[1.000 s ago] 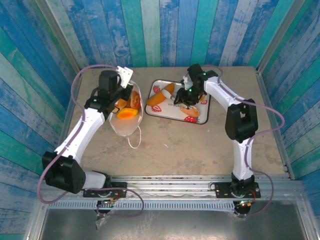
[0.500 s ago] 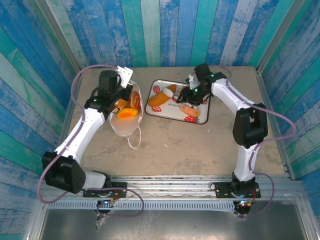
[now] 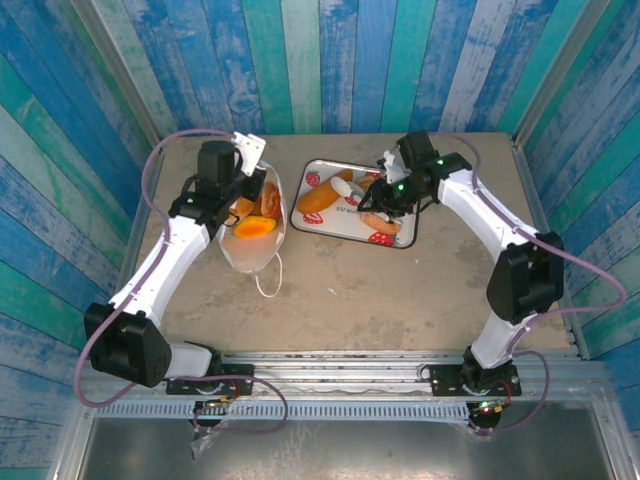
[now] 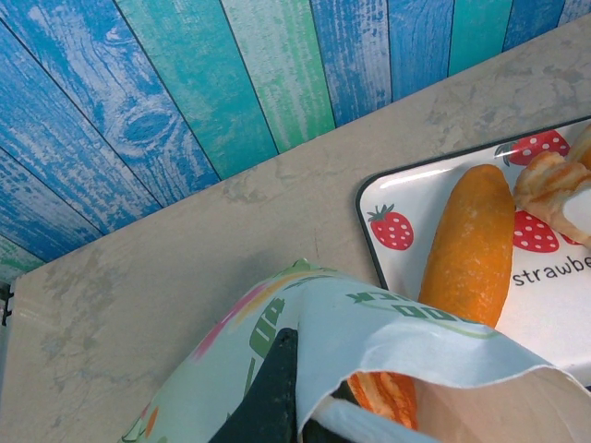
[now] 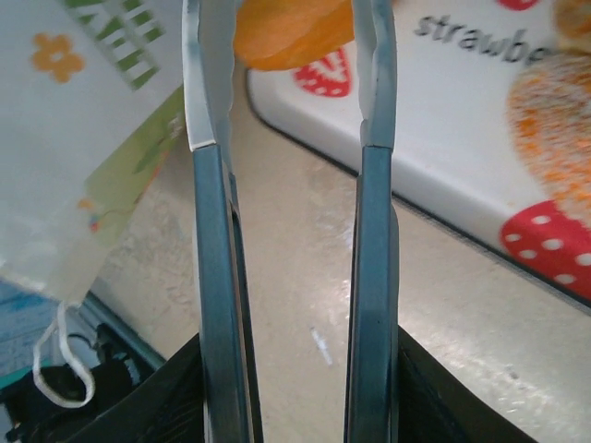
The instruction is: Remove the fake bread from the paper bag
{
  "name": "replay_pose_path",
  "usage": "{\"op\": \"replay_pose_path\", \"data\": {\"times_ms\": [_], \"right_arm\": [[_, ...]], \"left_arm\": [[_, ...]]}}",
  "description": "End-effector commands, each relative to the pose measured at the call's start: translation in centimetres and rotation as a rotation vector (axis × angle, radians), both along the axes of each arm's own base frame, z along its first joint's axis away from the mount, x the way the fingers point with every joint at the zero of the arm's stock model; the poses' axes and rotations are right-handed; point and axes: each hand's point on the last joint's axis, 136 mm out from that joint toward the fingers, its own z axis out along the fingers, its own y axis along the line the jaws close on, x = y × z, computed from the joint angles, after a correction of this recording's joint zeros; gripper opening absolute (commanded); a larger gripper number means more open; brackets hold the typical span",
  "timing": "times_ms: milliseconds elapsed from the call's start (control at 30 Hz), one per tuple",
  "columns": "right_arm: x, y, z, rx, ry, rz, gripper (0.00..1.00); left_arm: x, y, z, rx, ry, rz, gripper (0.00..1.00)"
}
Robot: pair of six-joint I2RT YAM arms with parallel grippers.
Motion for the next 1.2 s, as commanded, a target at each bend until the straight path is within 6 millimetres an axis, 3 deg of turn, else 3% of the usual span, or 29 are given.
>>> {"op": "replay_pose_path", "data": {"times_ms": [0,233,433,667,900,1167], "right_arm": [[-2.6,1.8,4.2,0.064,-0.075,0.057,0.45],[-7.5,4.6,7.9,0.053,-0.147,0.151,0.46],[-10.0,5.9,9.1,0.035,-0.184,0.196,0.45],[-11.7,7.9,9.2,0.034,-0.195,0.265,0.44],[-11.4,9.9,8.5,0.024,-0.189,0.317,0.43],[-9.3,11.7,7.5,-0.016,-0.185,0.324,0.42]], "left_arm": [[1.2,-0.4,2.5,-0.048,-0.069,-0.002,0.04],[2.1,-0.4,2.4,-0.067,-0.062,0.025,0.04],[2.7,-0.2,2.3,-0.087,-0.059,0.057,0.04],[3.5,0.5,2.0,-0.1,-0.047,0.118,0.04],[3.5,0.8,1.8,-0.12,-0.057,0.158,0.02],[3.2,-0.3,1.6,-0.133,-0.066,0.138,0.03]]}}
